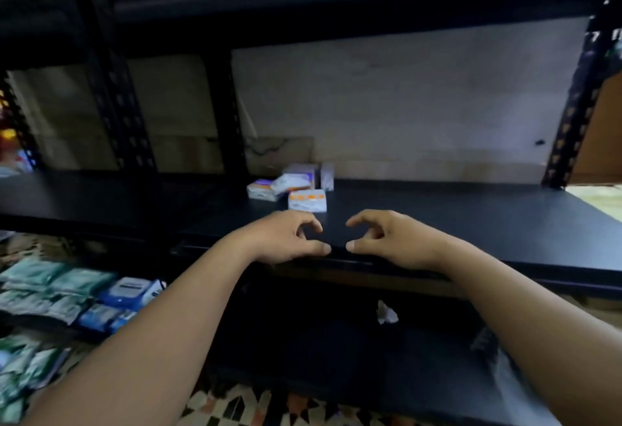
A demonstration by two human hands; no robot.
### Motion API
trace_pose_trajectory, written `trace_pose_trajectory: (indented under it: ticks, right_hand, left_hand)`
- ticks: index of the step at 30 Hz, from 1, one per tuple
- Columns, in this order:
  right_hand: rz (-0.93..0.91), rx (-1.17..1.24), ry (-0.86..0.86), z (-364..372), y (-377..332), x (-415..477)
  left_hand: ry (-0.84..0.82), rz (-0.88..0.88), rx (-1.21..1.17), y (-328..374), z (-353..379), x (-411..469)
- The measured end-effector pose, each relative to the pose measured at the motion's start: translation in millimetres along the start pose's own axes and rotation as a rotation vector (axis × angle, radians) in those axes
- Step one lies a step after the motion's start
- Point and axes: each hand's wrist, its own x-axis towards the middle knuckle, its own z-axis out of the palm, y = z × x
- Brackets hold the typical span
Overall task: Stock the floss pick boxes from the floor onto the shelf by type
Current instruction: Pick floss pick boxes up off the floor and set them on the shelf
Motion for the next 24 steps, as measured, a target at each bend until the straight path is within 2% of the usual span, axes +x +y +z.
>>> trace_pose_trajectory:
  ticks: [5,13,20,24]
  right_hand:
    - [0.051,0.086,0.030,13,24,50]
    - [0.121,0.114,0.177,37,49,120]
    - [0.226,-0.014,0.195,43,41,176]
    - [0.258,-0.128,0.183,46,35,201]
  left_hand:
    - [0.139,-0.133,-0.145,-49,2,35]
    - [0.499,-0.365,-0.322,-99,8,86]
    - [0.642,-0.490,-0.594,-106,5,139]
    - [0.663,-0.604,-0.571,-105,3,168]
